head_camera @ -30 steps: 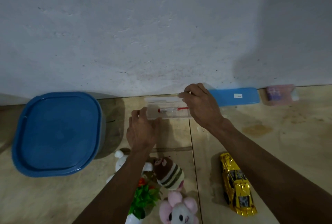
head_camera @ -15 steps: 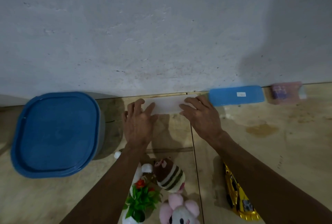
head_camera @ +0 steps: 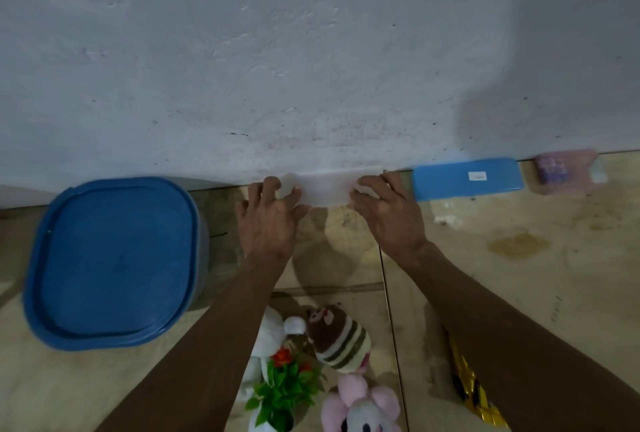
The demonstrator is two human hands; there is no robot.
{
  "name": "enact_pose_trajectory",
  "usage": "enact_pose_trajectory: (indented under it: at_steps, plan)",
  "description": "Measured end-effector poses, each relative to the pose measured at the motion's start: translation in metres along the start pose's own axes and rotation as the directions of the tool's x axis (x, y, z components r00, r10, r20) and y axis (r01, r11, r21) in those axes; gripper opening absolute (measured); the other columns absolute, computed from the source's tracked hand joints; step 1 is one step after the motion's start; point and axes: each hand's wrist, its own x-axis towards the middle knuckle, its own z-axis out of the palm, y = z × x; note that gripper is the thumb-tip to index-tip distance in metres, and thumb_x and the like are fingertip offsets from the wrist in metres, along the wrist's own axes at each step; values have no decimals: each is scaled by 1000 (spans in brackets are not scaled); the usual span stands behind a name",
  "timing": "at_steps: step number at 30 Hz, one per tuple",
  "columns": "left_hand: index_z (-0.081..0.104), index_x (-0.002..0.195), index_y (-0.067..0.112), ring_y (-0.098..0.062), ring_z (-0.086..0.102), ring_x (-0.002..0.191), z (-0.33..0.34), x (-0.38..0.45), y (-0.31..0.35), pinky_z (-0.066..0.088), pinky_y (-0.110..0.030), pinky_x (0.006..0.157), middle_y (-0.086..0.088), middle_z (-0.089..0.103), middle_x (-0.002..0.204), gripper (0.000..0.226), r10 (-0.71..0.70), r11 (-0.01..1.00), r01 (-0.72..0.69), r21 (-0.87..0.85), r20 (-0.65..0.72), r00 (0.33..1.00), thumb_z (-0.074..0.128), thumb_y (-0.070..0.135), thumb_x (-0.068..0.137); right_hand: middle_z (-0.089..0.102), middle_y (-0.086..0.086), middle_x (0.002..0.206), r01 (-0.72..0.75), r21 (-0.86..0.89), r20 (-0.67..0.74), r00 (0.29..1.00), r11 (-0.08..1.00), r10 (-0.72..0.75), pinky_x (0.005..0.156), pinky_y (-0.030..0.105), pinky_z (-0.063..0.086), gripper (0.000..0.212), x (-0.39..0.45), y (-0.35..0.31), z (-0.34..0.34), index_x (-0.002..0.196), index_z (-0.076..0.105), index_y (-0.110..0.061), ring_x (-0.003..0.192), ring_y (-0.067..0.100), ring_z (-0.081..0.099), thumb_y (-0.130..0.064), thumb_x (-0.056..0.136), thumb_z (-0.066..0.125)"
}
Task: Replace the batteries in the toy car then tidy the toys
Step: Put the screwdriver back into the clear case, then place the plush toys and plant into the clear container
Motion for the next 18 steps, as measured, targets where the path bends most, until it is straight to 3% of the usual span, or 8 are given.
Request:
enact_pose_trajectory:
  at_steps: [3, 5, 9, 11, 13, 18]
  plan:
    - [59, 135, 32, -29, 35, 131, -8, -2, 5, 34, -50, 104, -6, 43, 139, 39, -14, 1000, 14, 11, 43, 999, 49, 47, 100, 68, 4, 115, -54, -46, 94, 994, 998, 58, 78, 44, 54, 23, 4, -9, -9, 103, 77, -14, 108, 33, 59, -19, 82, 79]
    - [56, 137, 34, -30, 33, 133, -15, -4, 10, 33, -51, 106, -6, 40, 140, 38, -40, 999, 39, 13, 72, 997, 50, 44, 101, 63, 1, 124, -93, -114, 204, 972, 989, 115, 87, 44, 48, 25, 10, -20, -22, 113, 74, -18, 117, 31, 53, -21, 88, 72]
    - [40, 146, 37, -32, 26, 139, -27, -21, 15, 31, -53, 110, -6, 26, 151, 52, -71, 997, 67, 30, 180, 981, 57, 35, 97, 40, -2, 153, -144, -131, 421, 888, 981, 187, 109, 49, 35, 48, 7, -38, -47, 145, 45, -23, 142, 29, 30, -24, 99, 55]
    - [38, 149, 36, -32, 31, 140, -30, -43, 13, 34, -53, 112, -7, 28, 154, 56, -77, 994, 89, -57, 179, 981, 60, 33, 97, 37, 0, 157, -219, -34, 420, 882, 975, 213, 110, 49, 37, 56, -9, -47, -60, 151, 36, -25, 143, 28, 31, -25, 99, 56]
    - [44, 147, 33, -32, 41, 135, -32, -71, 9, 41, -53, 109, -8, 39, 150, 53, -101, 974, 121, -191, 110, 989, 60, 35, 97, 44, 4, 152, -304, 127, 367, 899, 944, 240, 106, 46, 42, 53, -31, -56, -75, 149, 41, -22, 138, 29, 38, -23, 99, 56]
    - [60, 135, 16, -33, 59, 112, -52, -162, -11, 55, -45, 85, -13, 58, 127, 47, -167, 898, 88, -430, -149, 975, 58, 39, 94, 57, 11, 137, -373, 441, 290, 920, 816, 263, 104, 43, 44, 43, -72, -99, -101, 138, 57, -15, 129, 33, 48, -16, 96, 60]
